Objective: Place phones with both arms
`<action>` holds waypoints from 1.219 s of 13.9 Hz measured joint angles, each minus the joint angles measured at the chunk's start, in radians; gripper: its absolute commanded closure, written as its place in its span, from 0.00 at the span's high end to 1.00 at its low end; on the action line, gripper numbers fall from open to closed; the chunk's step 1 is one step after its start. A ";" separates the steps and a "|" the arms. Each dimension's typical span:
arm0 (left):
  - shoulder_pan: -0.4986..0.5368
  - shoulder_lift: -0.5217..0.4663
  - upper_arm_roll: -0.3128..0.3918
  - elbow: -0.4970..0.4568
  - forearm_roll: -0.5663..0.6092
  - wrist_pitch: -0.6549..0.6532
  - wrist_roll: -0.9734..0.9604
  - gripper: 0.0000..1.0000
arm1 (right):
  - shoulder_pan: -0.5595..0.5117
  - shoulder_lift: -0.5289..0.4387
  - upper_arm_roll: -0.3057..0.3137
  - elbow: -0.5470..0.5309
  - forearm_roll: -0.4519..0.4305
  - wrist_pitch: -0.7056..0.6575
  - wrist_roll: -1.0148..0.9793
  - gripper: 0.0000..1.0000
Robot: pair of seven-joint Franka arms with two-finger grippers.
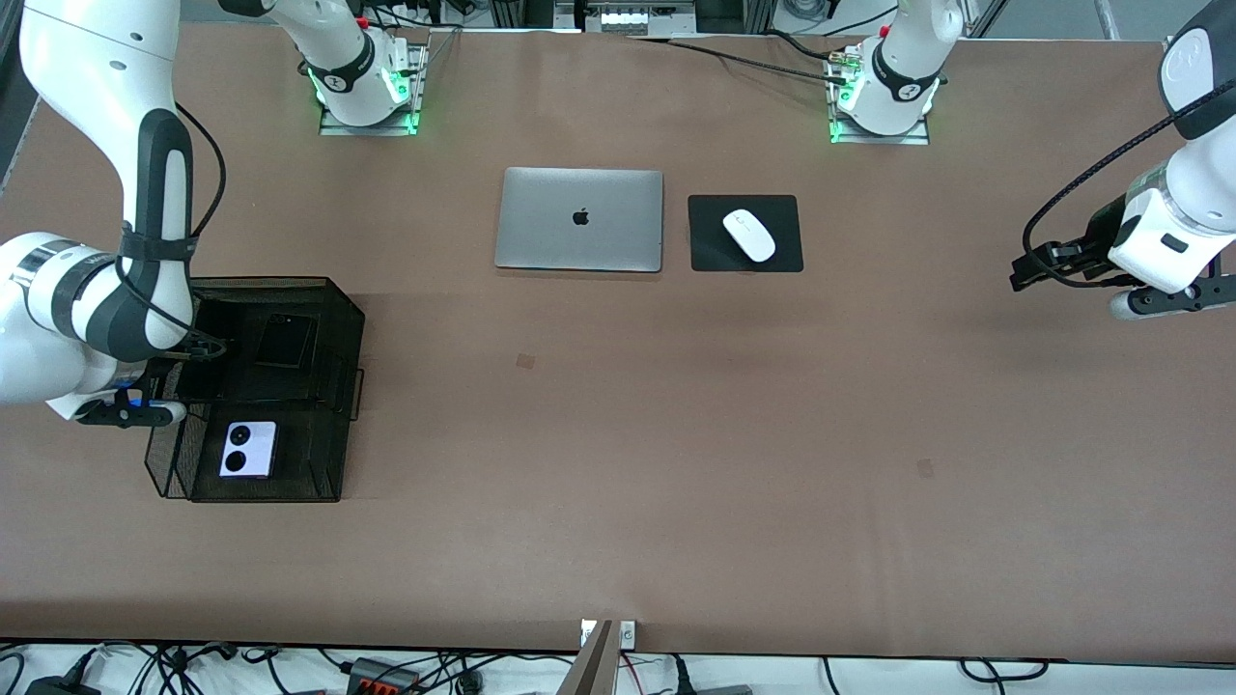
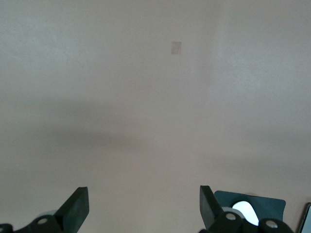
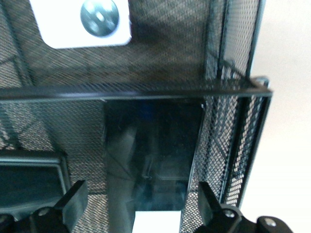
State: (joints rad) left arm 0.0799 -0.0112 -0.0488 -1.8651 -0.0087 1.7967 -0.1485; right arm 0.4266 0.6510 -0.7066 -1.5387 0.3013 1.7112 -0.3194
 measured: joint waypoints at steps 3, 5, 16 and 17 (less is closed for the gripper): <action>0.000 -0.007 0.000 0.000 0.000 0.003 0.000 1.00 | 0.004 -0.044 0.000 0.055 0.003 -0.001 0.002 1.00; 0.000 -0.009 0.000 -0.001 0.000 0.003 0.000 1.00 | 0.009 -0.081 0.000 0.074 0.018 -0.003 0.002 1.00; 0.000 -0.009 -0.002 -0.001 0.000 0.019 0.142 1.00 | 0.034 -0.100 0.001 0.187 0.033 -0.006 0.002 1.00; -0.001 -0.009 -0.003 -0.001 0.000 0.019 0.153 1.00 | 0.034 -0.100 0.008 0.189 0.034 -0.006 0.004 1.00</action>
State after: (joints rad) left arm 0.0792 -0.0205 -0.0513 -1.8663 -0.0087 1.8157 0.0041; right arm 0.4601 0.5505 -0.6989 -1.3497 0.3348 1.7057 -0.3152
